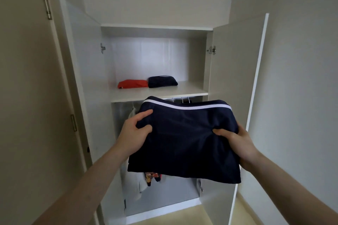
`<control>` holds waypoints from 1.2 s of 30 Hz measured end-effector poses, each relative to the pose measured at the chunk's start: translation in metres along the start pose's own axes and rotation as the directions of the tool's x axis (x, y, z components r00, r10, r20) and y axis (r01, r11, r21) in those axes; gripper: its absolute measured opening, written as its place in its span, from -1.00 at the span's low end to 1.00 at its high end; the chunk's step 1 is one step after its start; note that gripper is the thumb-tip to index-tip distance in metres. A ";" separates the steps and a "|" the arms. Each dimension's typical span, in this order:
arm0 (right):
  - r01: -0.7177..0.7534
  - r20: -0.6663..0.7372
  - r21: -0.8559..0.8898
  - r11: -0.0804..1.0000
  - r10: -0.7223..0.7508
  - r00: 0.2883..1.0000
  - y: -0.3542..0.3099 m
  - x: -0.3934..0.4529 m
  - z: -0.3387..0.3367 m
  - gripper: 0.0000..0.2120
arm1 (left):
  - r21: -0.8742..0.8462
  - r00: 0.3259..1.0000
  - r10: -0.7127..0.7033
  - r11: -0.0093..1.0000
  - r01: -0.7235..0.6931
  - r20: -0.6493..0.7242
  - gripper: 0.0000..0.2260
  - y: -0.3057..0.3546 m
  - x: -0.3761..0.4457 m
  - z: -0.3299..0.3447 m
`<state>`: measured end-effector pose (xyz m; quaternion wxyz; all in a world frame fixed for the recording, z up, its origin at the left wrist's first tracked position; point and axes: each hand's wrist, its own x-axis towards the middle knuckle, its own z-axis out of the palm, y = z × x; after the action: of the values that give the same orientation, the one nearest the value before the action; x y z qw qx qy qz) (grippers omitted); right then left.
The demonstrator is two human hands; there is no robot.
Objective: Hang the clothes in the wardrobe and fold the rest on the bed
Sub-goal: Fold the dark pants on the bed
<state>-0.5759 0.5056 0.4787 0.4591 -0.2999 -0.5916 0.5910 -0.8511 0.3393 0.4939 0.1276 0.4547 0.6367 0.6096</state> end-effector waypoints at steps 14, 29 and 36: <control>-0.007 0.002 -0.018 1.000 0.007 1.000 0.037 0.232 0.014 -0.49 | 0.058 1.000 0.013 0.998 -0.011 -0.025 -0.47 -0.067 0.210 0.051; -0.057 0.023 -0.123 0.991 0.060 0.998 0.059 0.488 0.038 -0.49 | 0.062 0.989 -0.080 0.994 0.088 -0.126 -0.51 -0.105 0.412 0.101; -0.030 -0.021 -0.223 0.974 0.026 0.999 0.069 0.576 0.063 -0.59 | 0.078 0.992 -0.070 0.994 0.078 -0.104 -0.51 -0.134 0.505 0.106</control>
<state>-0.8746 1.0042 0.5277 0.4194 -0.3633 -0.6458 0.5244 -1.1119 0.8014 0.5483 0.0990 0.4041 0.6834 0.5999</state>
